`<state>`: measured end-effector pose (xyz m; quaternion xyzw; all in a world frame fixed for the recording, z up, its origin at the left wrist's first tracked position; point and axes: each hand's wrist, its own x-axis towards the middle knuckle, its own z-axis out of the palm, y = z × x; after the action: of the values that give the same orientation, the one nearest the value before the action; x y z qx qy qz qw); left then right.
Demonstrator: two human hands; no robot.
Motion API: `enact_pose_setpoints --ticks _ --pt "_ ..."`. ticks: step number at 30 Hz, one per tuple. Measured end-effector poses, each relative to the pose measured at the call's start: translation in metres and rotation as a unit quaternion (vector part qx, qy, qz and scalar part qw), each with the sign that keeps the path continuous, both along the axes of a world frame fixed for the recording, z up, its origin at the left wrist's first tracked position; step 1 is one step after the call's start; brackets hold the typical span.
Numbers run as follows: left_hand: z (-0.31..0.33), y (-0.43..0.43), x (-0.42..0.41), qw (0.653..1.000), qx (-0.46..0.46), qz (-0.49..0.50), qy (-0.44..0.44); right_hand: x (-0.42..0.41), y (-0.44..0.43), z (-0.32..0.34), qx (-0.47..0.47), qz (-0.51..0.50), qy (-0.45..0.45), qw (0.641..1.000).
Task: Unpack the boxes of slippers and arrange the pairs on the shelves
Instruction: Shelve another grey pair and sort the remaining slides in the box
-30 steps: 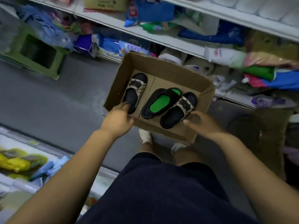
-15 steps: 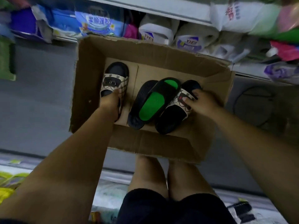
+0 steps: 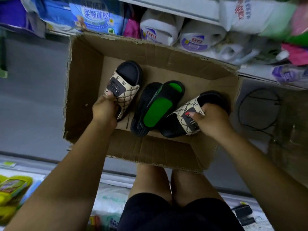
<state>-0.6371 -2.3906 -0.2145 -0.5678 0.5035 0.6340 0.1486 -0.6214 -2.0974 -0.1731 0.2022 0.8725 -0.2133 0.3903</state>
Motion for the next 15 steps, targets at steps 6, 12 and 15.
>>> enact_pose_setpoints --ticks 6,12,15 --pt "0.062 -0.002 0.006 0.986 -0.034 -0.115 0.117 0.016 0.010 0.090 -0.025 -0.094 0.030 0.995" --pt "0.108 -0.004 -0.007 0.970 -0.050 -0.172 0.162 0.021 -0.042 0.086 -0.189 -0.307 -0.087 0.929" --pt "0.112 -0.010 -0.010 0.964 -0.048 -0.210 0.154 0.035 -0.087 0.047 -0.277 -0.414 -0.199 0.844"
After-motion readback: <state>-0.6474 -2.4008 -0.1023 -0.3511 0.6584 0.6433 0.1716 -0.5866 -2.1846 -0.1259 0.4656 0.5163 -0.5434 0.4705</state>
